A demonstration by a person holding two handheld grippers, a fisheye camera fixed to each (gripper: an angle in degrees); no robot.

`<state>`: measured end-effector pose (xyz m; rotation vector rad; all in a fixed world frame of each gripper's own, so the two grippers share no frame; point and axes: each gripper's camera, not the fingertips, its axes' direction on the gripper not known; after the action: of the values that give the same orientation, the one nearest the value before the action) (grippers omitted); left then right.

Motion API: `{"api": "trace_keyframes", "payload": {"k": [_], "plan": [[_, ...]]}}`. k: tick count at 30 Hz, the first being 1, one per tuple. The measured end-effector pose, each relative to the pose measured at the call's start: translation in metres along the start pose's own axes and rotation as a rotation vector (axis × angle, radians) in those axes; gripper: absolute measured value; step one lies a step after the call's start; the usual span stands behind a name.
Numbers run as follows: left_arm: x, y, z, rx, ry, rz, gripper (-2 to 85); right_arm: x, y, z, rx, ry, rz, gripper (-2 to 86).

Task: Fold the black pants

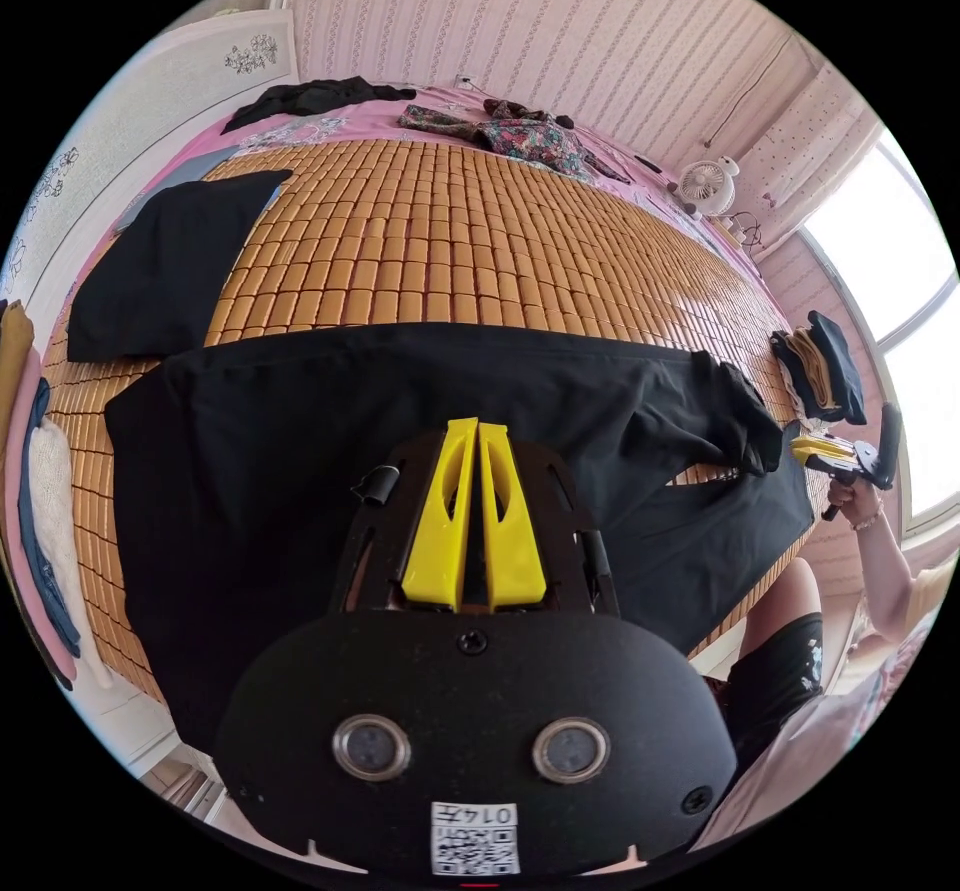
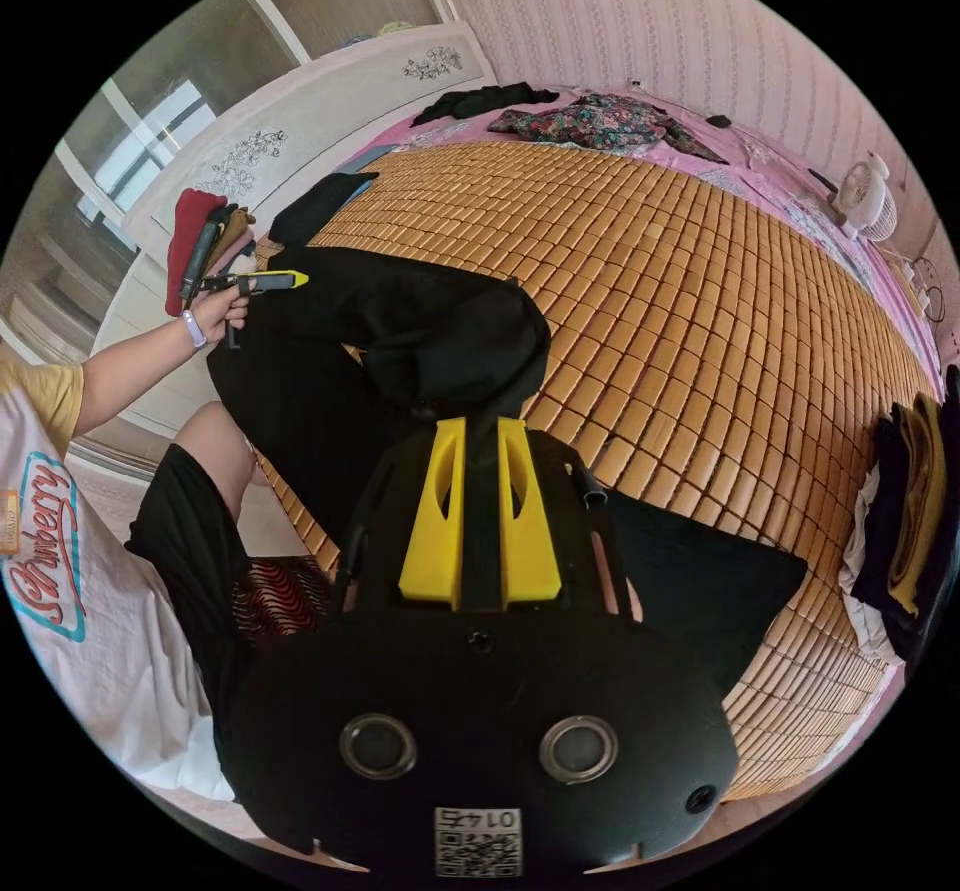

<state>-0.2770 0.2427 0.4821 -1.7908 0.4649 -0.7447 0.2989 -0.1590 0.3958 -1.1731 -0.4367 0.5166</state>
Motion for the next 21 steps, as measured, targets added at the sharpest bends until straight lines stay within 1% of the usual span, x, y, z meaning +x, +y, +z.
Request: {"api": "trace_keyframes", "payload": {"k": [2,5,7,9,10,11,12,13,15,16,17,18,19,20,21], "plan": [[0.013,-0.008,0.006,0.004,0.022,0.013,-0.7,0.011,-0.006,-0.009,0.068,-0.028,0.031,10.1],[0.034,-0.019,0.016,-0.002,0.03,0.062,-0.7,0.029,-0.025,-0.004,0.141,-0.01,0.12,12.7],[0.046,-0.025,0.025,-0.018,0.037,0.081,-0.7,0.045,-0.035,0.018,0.122,-0.042,0.178,10.5],[0.054,-0.029,0.035,-0.042,0.033,0.081,-0.7,0.068,-0.046,0.052,-0.01,-0.25,0.267,7.7],[0.058,-0.031,0.042,-0.063,0.03,0.081,-0.7,0.072,-0.047,0.053,-0.004,-0.293,0.289,7.0],[0.06,-0.032,0.044,-0.051,0.033,0.079,-0.7,0.078,-0.045,0.045,0.077,-0.338,0.321,5.5],[0.06,-0.033,0.045,-0.053,0.035,0.074,-0.7,0.083,-0.039,0.025,0.202,-0.344,0.346,4.1],[0.059,-0.034,0.046,-0.057,0.049,0.061,-0.7,0.086,-0.034,0.013,0.266,-0.336,0.362,3.4],[0.06,-0.037,0.046,-0.069,0.051,0.055,-0.7,0.1,-0.003,-0.04,0.494,-0.226,0.434,2.2],[0.063,-0.038,0.044,-0.064,0.033,0.065,-0.7,0.104,0.008,-0.051,0.532,-0.188,0.461,2.4],[0.067,-0.037,0.04,-0.045,0.026,0.081,-0.7,0.113,0.03,-0.069,0.575,-0.104,0.51,2.6],[0.068,-0.037,0.038,-0.037,0.03,0.088,-0.7,0.121,0.052,-0.078,0.563,-0.001,0.559,2.9],[0.071,-0.037,0.035,-0.027,0.043,0.095,-0.7,0.125,0.063,-0.08,0.539,0.05,0.578,3.0],[0.073,-0.037,0.033,-0.02,0.049,0.098,-0.6,0.133,0.081,-0.078,0.473,0.127,0.629,3.2],[0.074,-0.037,0.033,-0.018,0.048,0.101,-0.6,0.14,0.095,-0.073,0.389,0.16,0.66,3.5]]}}
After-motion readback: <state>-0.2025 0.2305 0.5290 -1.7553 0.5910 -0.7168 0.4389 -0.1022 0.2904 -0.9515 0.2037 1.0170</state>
